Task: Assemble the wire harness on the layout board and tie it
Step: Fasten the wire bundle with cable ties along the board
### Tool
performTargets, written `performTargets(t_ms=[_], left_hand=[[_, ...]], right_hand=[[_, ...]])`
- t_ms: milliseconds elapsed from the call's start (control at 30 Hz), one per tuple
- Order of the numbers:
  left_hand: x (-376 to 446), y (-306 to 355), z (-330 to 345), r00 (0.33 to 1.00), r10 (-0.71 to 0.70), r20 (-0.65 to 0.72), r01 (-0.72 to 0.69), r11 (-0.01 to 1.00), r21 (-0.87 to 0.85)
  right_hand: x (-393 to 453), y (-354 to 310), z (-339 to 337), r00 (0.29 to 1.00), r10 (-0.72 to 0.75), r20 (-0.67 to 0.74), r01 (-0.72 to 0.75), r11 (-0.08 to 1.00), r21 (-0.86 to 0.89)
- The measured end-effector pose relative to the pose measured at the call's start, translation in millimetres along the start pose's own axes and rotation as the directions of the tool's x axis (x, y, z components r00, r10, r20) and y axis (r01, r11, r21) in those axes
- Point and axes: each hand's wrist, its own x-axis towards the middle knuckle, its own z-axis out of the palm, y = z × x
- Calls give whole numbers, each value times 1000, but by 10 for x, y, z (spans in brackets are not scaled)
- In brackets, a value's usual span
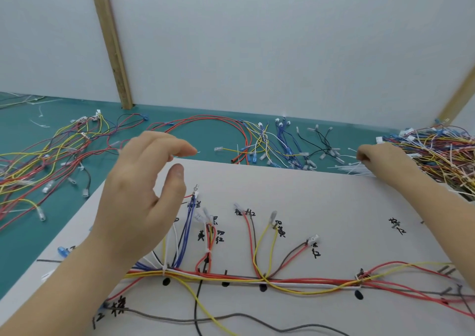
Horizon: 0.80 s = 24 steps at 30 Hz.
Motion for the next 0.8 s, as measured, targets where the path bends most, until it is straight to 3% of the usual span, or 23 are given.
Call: performTargets(t_ms=[467, 600, 800], left_hand=[[7, 7, 5, 1000, 2, 12, -3, 999, 40], [6, 24, 12, 1000, 10, 21, -11, 999, 42], [4, 37, 0, 999, 22, 42, -24, 999, 36]], right_hand=[[-42, -5, -70, 996, -57, -75, 57, 998, 0], [-55, -35, -124, 983, -69, -170, 89, 990, 110], [-89, -181, -442, 916, 75, -395, 123, 883, 454]])
